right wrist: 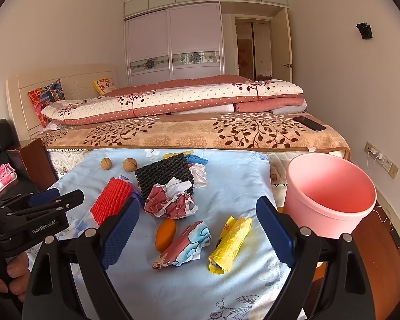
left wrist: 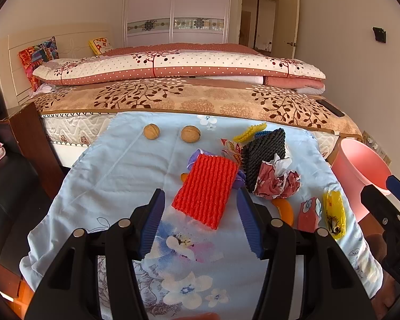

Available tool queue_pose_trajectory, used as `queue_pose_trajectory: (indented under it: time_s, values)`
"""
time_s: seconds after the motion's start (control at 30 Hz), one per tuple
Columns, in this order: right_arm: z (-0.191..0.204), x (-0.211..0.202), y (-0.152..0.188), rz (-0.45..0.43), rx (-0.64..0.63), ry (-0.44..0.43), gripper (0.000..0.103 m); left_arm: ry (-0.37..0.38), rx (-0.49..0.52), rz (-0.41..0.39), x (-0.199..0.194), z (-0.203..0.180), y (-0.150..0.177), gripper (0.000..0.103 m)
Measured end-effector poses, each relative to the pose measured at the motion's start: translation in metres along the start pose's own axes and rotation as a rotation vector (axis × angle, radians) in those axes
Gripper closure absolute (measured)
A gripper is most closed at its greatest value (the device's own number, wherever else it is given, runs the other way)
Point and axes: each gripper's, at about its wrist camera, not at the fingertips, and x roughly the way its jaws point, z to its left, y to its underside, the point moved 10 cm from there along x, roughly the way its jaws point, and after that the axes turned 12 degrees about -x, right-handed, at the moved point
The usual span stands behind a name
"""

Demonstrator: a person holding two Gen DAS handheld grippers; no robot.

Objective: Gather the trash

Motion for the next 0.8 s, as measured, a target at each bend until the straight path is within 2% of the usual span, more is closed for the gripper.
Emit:
queue_pose_trajectory:
  time_s: [0.8]
  values:
    - [0.002, -0.0058, 0.0012, -0.004, 0.004, -0.021, 0.015, 0.009, -0.017, 0.009, -0.0049, 0.0003, 0.0024, 0.046]
